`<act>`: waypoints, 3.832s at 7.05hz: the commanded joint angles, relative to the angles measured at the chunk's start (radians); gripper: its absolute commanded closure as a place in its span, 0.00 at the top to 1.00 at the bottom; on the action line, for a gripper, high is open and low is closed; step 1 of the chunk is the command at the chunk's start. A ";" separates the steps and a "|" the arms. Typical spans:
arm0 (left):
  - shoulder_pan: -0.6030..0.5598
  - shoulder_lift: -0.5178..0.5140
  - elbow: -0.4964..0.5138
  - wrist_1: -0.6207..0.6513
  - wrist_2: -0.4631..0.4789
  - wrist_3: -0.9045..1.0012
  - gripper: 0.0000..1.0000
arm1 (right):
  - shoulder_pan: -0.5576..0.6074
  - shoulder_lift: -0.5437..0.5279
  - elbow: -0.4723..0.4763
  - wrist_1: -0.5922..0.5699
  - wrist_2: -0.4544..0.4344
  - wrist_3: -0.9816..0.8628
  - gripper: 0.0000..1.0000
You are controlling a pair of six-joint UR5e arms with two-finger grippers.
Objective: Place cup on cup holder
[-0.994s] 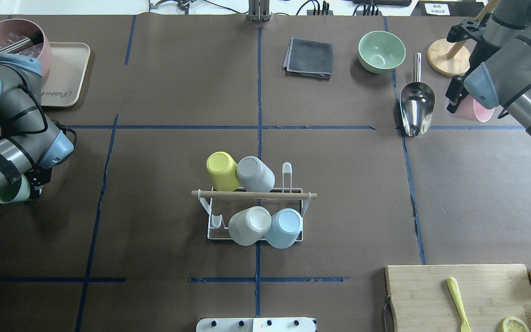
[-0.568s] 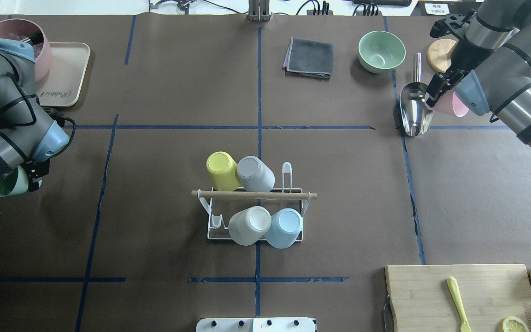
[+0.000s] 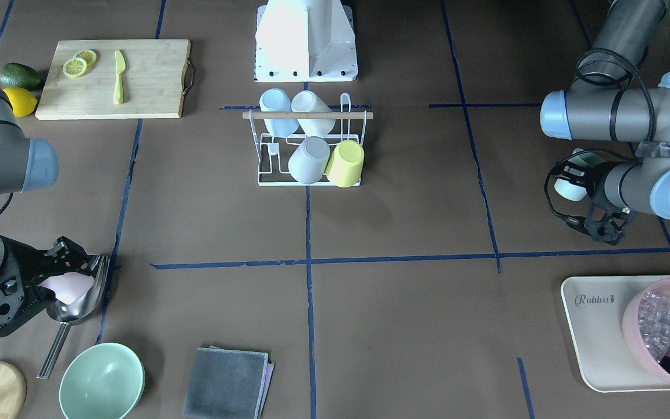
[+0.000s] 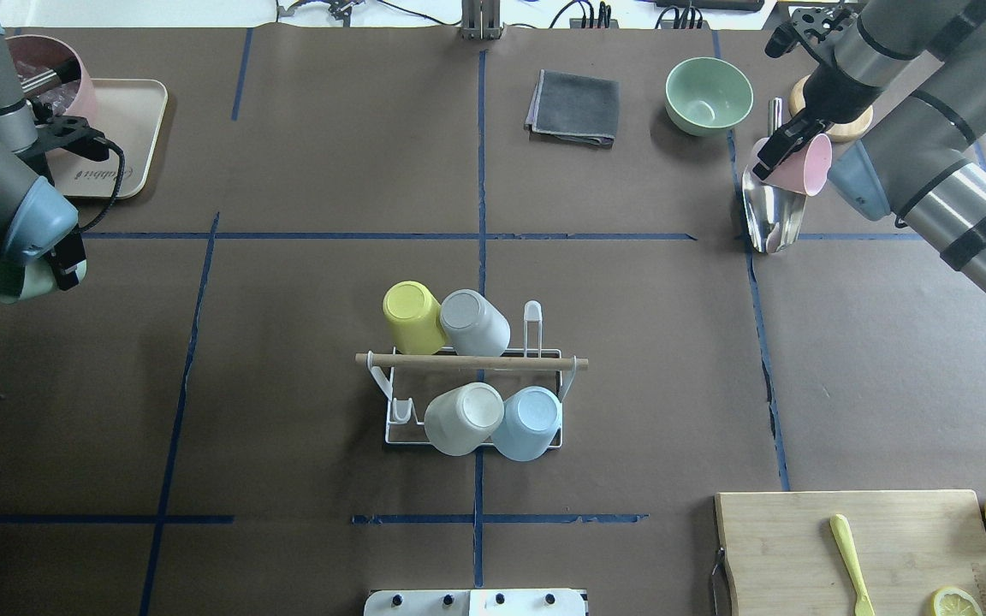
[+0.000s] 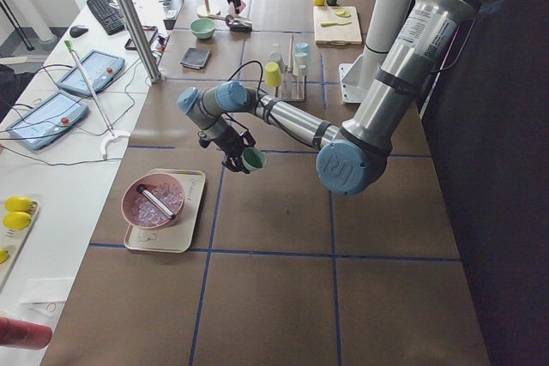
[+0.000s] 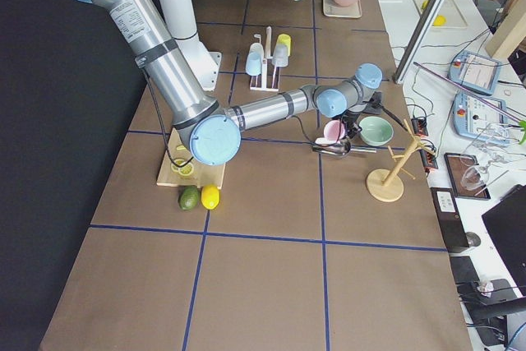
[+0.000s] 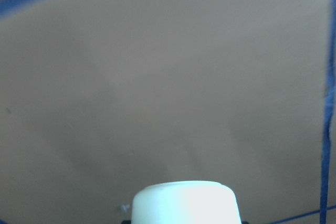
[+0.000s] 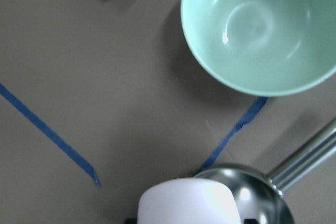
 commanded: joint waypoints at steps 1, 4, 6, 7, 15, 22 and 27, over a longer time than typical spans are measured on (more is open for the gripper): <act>0.003 0.010 -0.040 -0.242 -0.002 -0.058 0.02 | -0.001 0.025 -0.025 0.174 -0.018 0.004 0.02; 0.073 0.015 -0.122 -0.593 0.003 -0.091 0.02 | -0.001 0.056 -0.005 0.353 -0.013 0.068 0.00; 0.070 0.068 -0.206 -0.855 0.014 -0.095 0.02 | -0.003 0.054 0.064 0.435 -0.013 0.230 0.00; 0.073 0.140 -0.276 -0.979 0.070 -0.182 0.02 | -0.007 0.054 0.120 0.439 -0.013 0.268 0.00; 0.379 0.243 -0.385 -1.859 0.586 -0.779 0.02 | -0.235 0.028 0.305 0.901 -0.270 0.496 0.00; 0.817 0.247 -0.320 -2.372 1.012 -0.572 0.03 | -0.495 -0.068 0.291 1.361 -0.444 0.642 0.00; 0.862 0.144 -0.136 -2.393 1.121 -0.417 0.03 | -0.510 -0.045 0.166 1.447 -0.444 0.675 0.00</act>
